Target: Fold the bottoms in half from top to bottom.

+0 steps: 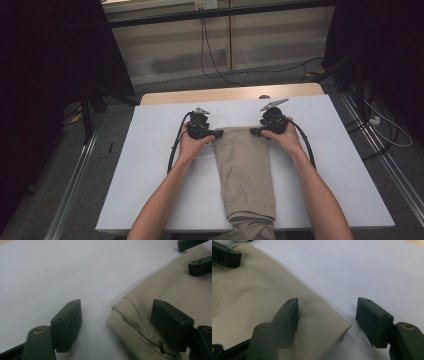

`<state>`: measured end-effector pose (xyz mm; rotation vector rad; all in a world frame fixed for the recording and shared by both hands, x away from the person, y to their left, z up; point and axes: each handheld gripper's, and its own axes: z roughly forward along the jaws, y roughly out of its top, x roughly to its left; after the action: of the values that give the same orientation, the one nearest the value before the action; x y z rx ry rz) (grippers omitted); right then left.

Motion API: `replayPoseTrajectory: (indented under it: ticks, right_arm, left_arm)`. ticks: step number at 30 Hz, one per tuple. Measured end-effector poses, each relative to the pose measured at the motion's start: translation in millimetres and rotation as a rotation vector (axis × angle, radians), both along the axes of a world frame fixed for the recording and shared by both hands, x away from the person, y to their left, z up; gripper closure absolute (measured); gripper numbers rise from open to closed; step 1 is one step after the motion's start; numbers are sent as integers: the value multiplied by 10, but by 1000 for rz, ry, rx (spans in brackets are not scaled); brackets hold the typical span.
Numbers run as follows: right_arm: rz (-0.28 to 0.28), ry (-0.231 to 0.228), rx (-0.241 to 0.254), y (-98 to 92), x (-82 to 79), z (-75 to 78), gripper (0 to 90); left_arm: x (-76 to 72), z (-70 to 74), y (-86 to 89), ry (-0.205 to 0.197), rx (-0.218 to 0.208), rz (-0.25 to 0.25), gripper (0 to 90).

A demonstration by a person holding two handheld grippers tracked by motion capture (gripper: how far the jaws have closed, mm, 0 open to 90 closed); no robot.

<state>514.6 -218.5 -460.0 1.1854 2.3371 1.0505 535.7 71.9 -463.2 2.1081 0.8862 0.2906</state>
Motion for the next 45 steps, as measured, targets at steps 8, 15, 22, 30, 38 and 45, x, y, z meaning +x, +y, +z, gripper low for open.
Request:
replayPoseTrajectory:
  ticks: [8, 15, 22, 30, 38, 45]
  right_arm:
    - [55, 58, -9, 38, -89, 60, 646]
    - [56, 56, -25, 132, -178, 115, 852]
    - [21, -63, 150, 33, -320, 409, 858]
    - [-19, -193, 218, 53, -326, 912, 859]
    - [-70, -238, 233, 37, -140, 1217, 859]
    - [-89, -275, 233, 45, 9, 1493, 859]
  left_arm:
    - [-130, -6, 0, -3, -19, -51, 516]
    - [-243, 24, 45, 62, -63, -91, 854]
    - [-281, 417, 237, -33, -178, -6, 862]
    - [-238, 897, 238, -150, -241, 53, 863]
    - [-30, 1180, 162, -200, -235, 88, 862]
    - [116, 1418, 141, -232, -258, 113, 862]
